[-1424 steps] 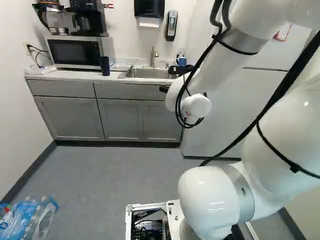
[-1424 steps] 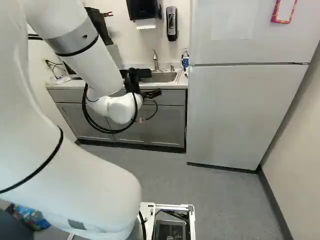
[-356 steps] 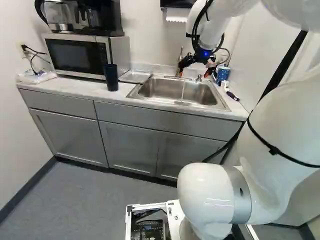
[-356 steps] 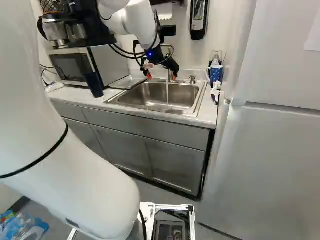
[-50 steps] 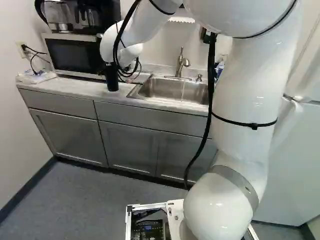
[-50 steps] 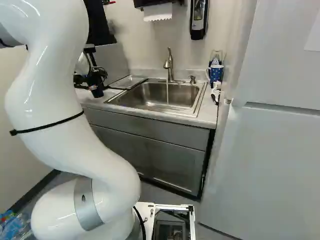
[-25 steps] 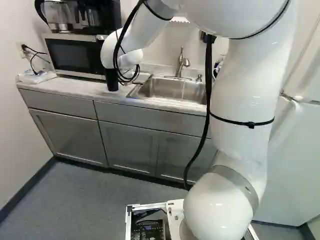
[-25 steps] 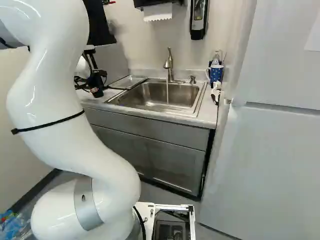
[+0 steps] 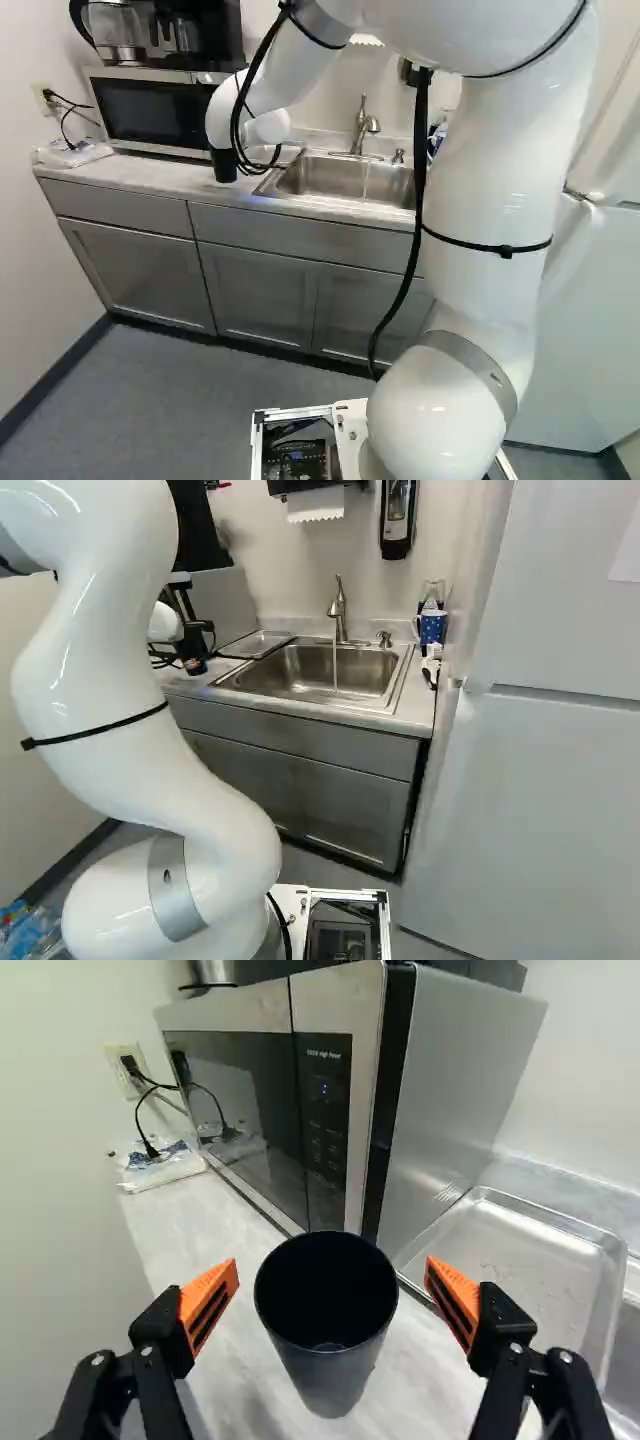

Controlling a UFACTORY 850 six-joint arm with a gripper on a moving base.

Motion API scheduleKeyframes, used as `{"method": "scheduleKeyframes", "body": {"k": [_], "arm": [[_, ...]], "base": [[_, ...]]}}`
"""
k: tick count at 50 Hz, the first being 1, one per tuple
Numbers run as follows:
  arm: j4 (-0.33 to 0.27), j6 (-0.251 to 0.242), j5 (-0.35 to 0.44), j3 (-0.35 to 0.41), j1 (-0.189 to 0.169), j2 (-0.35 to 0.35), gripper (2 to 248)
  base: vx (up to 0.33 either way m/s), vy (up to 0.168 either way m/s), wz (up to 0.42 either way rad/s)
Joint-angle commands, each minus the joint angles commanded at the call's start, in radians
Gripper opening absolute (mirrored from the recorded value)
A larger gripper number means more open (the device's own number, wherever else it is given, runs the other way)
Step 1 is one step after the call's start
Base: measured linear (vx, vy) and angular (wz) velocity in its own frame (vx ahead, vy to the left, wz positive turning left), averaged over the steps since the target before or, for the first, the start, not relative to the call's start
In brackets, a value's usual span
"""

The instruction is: Rinse the cup and place it in the tray

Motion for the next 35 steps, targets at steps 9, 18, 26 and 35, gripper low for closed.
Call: {"method": "scheduleKeyframes", "body": {"k": [9,18,26,35], "arm": [[0.0,0.0,0.063,0.018,0.003,-0.001,247],[0.0,0.0,0.121,0.037,0.007,-0.002,247],[0.0,0.0,0.168,0.053,0.01,-0.003,247],[0.0,0.0,0.219,0.072,0.013,-0.004,247]], "base": [[0.0,0.0,0.0],[0.0,0.0,0.0],[0.0,0.0,0.0],[0.0,0.0,0.0]]}}
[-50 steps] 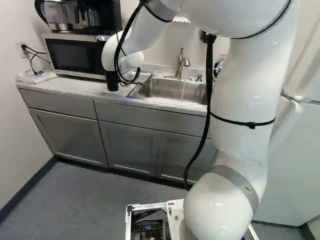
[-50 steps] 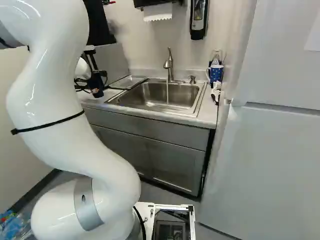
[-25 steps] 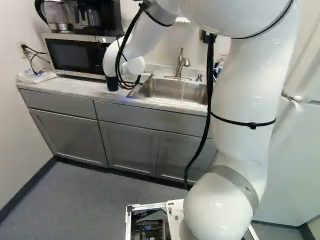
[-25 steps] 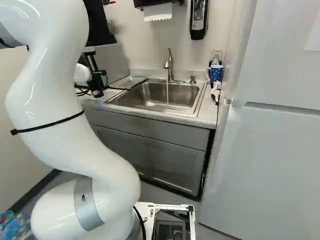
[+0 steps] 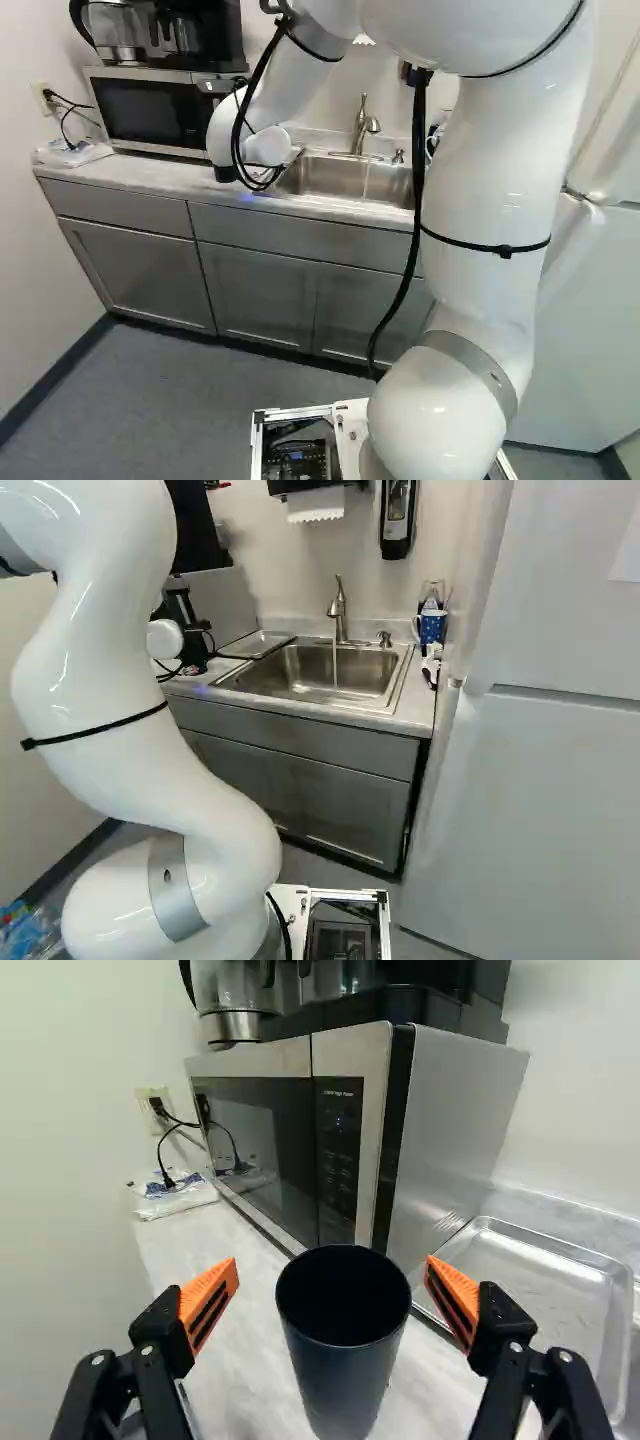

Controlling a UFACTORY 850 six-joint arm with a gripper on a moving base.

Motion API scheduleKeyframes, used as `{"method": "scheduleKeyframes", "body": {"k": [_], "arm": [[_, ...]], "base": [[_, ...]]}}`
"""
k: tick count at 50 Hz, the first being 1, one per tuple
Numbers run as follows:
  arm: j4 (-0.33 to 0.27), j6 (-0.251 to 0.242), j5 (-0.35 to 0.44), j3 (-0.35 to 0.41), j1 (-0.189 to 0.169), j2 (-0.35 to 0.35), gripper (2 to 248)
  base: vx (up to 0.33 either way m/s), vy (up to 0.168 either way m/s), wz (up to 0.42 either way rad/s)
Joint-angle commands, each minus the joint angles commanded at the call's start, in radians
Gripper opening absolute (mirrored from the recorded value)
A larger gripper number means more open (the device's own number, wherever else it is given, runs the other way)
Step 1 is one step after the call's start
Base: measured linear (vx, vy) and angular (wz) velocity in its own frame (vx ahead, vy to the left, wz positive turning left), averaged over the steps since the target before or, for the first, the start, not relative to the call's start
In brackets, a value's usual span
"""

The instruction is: Rinse the cup and place it in the tray

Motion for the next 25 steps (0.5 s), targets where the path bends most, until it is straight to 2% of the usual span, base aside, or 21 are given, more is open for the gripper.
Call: {"method": "scheduleKeyframes", "body": {"k": [17,25], "arm": [[0.0,0.0,0.083,0.033,0.006,-0.004,247],[0.0,0.0,0.091,0.041,0.005,-0.012,247]], "base": [[0.0,0.0,0.0],[0.0,0.0,0.0]]}}
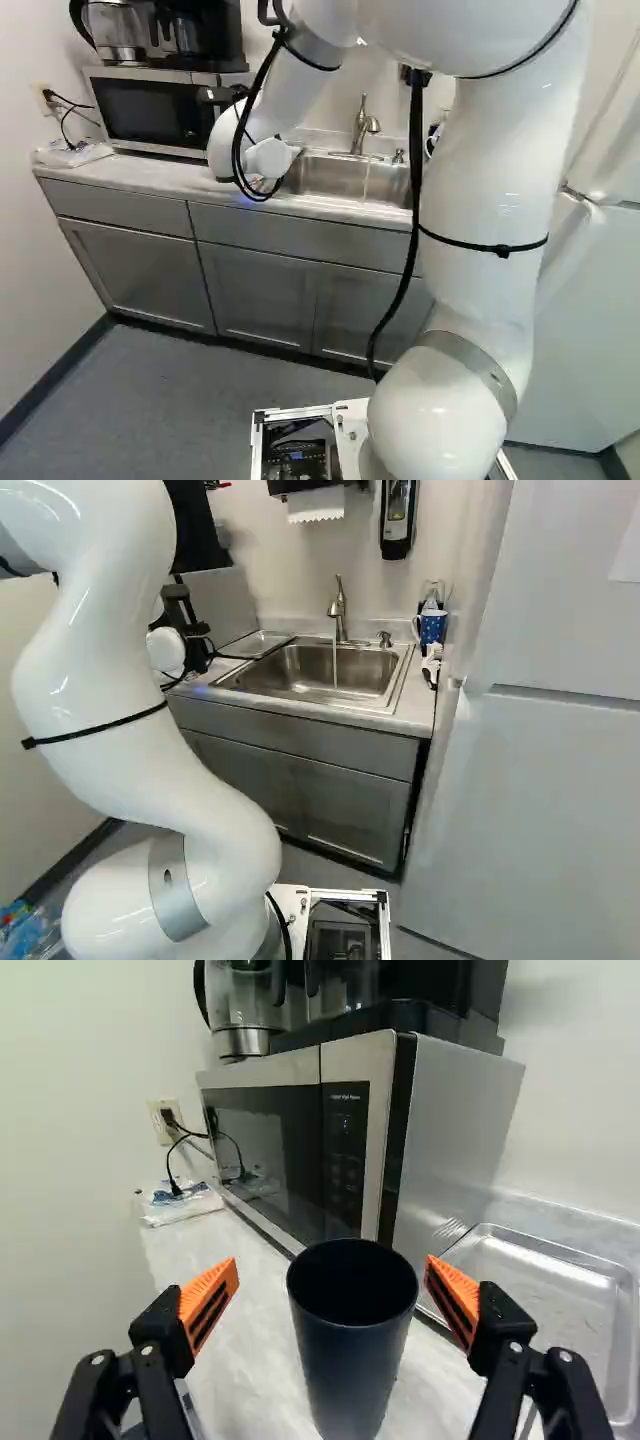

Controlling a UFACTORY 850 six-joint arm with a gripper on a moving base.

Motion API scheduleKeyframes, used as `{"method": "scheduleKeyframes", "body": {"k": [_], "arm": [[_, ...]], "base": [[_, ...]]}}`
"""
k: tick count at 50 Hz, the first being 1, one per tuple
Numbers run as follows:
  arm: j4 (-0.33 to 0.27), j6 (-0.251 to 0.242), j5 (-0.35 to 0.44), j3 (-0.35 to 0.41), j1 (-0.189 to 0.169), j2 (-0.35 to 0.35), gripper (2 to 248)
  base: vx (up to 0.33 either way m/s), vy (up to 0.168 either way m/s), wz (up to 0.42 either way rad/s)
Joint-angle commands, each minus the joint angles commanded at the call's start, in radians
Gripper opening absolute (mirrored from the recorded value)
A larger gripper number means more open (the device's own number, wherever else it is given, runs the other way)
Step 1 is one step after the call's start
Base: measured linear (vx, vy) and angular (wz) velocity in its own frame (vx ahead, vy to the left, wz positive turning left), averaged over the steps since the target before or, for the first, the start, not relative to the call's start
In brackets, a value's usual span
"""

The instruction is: Rinse the cup and place it in the tray

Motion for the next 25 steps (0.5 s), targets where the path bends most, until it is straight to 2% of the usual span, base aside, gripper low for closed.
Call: {"method": "scheduleKeyframes", "body": {"k": [25], "arm": [[0.0,0.0,0.0,0.032,-0.013,-0.021,247]], "base": [[0.0,0.0,0.0]]}}
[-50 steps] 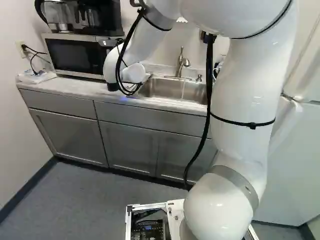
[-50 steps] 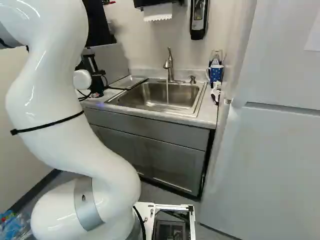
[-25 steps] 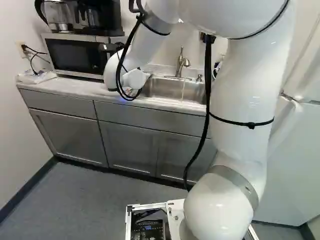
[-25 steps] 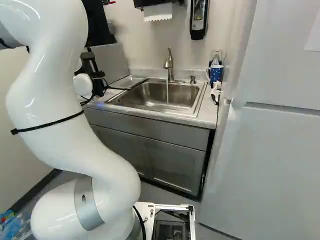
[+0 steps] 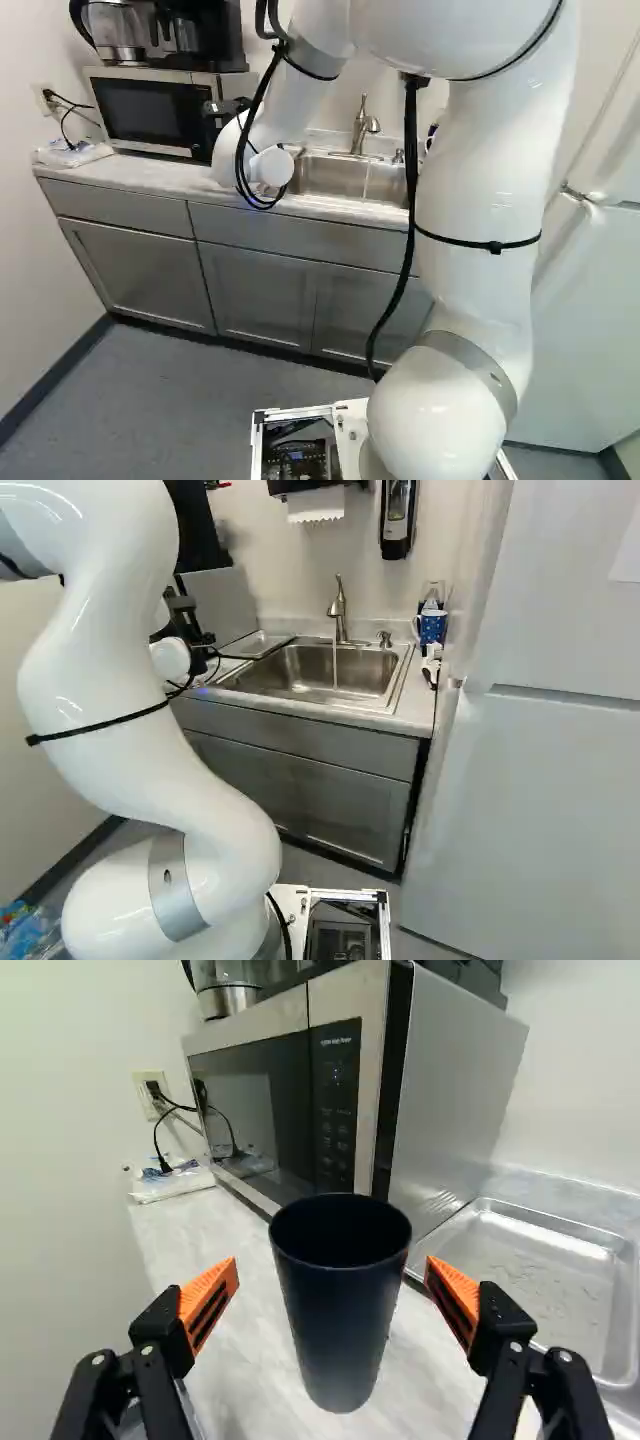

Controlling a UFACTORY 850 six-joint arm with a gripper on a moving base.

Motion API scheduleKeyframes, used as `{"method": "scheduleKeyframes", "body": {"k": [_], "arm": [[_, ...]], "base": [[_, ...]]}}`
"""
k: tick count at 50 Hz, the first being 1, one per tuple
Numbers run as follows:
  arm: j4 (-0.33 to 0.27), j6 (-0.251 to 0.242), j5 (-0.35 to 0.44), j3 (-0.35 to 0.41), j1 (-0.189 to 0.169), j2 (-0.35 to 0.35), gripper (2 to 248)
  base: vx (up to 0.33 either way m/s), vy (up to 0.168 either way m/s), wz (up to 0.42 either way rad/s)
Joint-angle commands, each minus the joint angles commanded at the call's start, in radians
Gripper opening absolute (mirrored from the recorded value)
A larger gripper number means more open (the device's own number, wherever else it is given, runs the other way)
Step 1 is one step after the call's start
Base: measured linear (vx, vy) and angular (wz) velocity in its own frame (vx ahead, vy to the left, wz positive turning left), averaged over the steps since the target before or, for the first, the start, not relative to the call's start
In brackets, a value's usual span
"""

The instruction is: Rinse the cup and place it in the tray

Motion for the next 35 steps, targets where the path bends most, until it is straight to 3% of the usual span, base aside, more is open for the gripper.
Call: {"method": "scheduleKeyframes", "body": {"k": [23,24,29,30,34,35], "arm": [[0.0,0.0,0.0,0.013,-0.006,-0.012,247],[0.0,0.0,0.0,0.013,-0.006,-0.012,231],[0.0,0.0,0.0,0.013,-0.006,-0.012,231],[0.0,0.0,0.0,0.013,-0.006,-0.012,192],[0.0,0.0,0.0,0.013,-0.006,-0.012,192],[0.0,0.0,0.0,0.013,-0.006,-0.012,154]], "base": [[0.0,0.0,0.0],[0.0,0.0,0.0],[0.0,0.0,0.0],[0.0,0.0,0.0],[0.0,0.0,0.0],[0.0,0.0,0.0]]}}
